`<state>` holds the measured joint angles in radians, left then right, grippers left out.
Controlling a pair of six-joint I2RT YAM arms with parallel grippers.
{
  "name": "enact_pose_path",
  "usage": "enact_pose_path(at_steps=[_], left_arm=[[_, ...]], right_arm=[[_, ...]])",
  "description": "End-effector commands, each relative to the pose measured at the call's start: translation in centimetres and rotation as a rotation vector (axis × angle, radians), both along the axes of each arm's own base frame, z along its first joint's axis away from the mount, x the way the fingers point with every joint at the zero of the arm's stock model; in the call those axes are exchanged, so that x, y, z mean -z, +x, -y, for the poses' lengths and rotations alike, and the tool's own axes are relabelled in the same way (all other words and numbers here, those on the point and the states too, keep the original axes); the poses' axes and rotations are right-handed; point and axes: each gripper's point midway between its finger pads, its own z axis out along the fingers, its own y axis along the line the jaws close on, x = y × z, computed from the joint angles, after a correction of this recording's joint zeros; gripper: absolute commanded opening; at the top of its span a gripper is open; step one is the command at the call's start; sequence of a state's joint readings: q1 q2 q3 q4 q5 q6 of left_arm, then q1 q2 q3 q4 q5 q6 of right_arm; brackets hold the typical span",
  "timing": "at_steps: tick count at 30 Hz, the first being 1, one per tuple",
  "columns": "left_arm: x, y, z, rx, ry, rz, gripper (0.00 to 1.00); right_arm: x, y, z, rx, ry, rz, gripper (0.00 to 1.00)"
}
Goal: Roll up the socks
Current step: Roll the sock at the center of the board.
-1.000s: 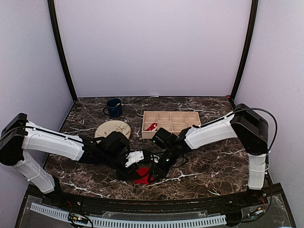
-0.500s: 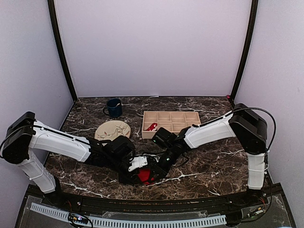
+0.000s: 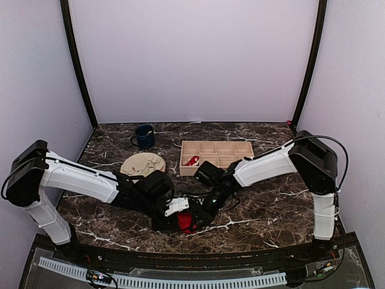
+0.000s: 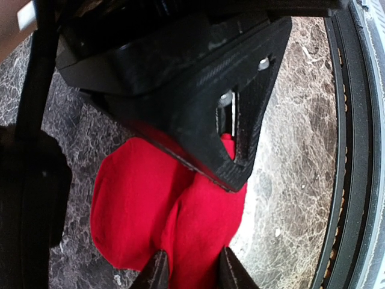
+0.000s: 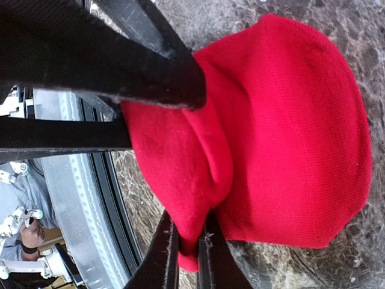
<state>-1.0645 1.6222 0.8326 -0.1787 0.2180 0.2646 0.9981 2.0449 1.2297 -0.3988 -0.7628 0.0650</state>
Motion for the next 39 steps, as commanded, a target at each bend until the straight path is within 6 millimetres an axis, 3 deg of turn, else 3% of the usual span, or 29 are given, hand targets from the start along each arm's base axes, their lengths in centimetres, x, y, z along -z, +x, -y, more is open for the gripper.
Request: enact_pose_path(at_steps=[1,5,11,16,22,32,39], left_arm=[[1.3,-1.3,-0.4,0.04,0.062,-0.055,0.28],[2.5,-1.9,-0.4,0.067,0.11,-0.109,0.14],[2.8,-1.9,0.7,0.09,0.095,-0.135,0.06],[2.5,-2.0,2.3,0.134,0.057,-0.16,0.03],[2.7,-2.4,3.0,0.149,0.034,-0.215,0.02],[2.7,-2.4,2.4,0.116,0.003,-0.269,0.0],[1.7,-0.9,2.2,0.05,-0.043,-0.242,0.0]], right_arm=[[0.4,0.2,-0.1,0.017,-0.01,-0.019,0.0],[0.3,0.4,0.3,0.036,-0.006,-0.022,0.0],[0.4,1.1,1.7,0.1,-0.008,-0.032,0.07],[0.1,1.4,2.5,0.142,0.011,-0.043,0.22],[-1.0,2.4,3.0,0.212,0.074,-0.072,0.31],[-1.3,3.5,4.4,0.289,0.1,-0.093,0.34],[-1.4,4.5,4.9,0.337,0.109,-0.074,0.34]])
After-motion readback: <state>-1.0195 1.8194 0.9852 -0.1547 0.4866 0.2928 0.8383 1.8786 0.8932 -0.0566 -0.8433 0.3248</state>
